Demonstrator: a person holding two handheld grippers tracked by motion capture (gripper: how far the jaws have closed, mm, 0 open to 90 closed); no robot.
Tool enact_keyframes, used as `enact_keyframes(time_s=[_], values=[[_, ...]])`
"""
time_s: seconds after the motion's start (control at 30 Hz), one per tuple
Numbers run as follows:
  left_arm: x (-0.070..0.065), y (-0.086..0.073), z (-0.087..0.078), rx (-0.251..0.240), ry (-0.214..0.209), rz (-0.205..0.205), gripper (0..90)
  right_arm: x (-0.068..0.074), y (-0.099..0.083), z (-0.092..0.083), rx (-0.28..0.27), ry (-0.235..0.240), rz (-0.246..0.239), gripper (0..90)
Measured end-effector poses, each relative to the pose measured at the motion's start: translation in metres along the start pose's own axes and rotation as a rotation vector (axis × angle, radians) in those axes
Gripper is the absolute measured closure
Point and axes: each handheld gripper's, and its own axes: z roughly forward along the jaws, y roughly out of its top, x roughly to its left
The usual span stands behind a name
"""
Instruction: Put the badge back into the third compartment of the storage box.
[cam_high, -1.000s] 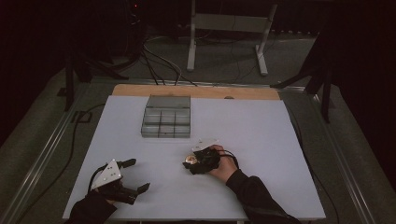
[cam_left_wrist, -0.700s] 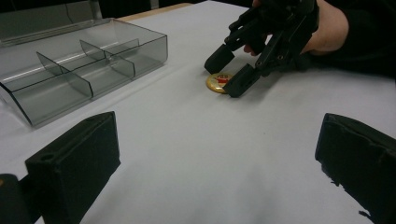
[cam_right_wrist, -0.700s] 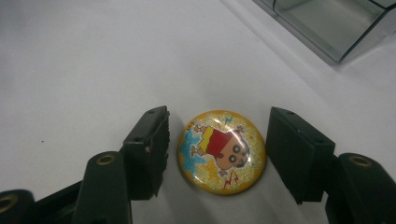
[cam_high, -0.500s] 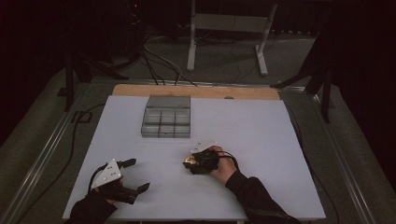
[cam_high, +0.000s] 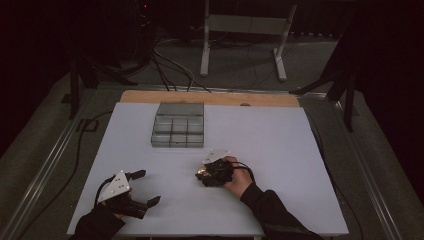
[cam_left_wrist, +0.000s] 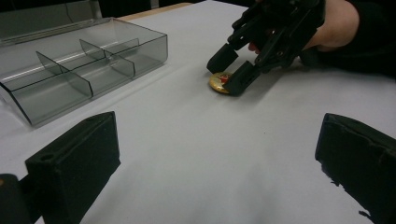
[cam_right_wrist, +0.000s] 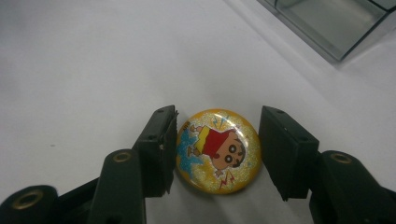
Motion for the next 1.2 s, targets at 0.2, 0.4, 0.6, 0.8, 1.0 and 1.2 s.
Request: enact_keyframes(time_s=[0.2,0.4,0.6,0.8,1.0,1.2], values=[[0.0,0.0,0.0,0.003,0.0,0.001,0.3,0.003,0.005,-0.008,-0.003,0.027,-0.011,47.0],[-0.001,0.0,0.0,0.006,0.002,0.004,0.3,0.003,0.013,-0.017,-0.012,0.041,-0.021,47.0],[-0.001,0.0,0.0,0.008,0.003,0.006,0.3,-0.001,0.021,-0.025,-0.039,0.04,-0.019,47.0],[-0.001,0.0,0.0,0.006,0.001,0.007,0.3,-0.006,0.032,-0.033,-0.058,0.033,-0.019,47.0],[-0.001,0.0,0.0,0.004,0.0,0.006,0.3,-0.011,0.041,-0.037,-0.063,0.027,-0.02,47.0],[-0.001,0.0,0.0,0.004,-0.001,0.006,0.3,-0.015,0.05,-0.038,-0.07,0.026,-0.017,47.0]])
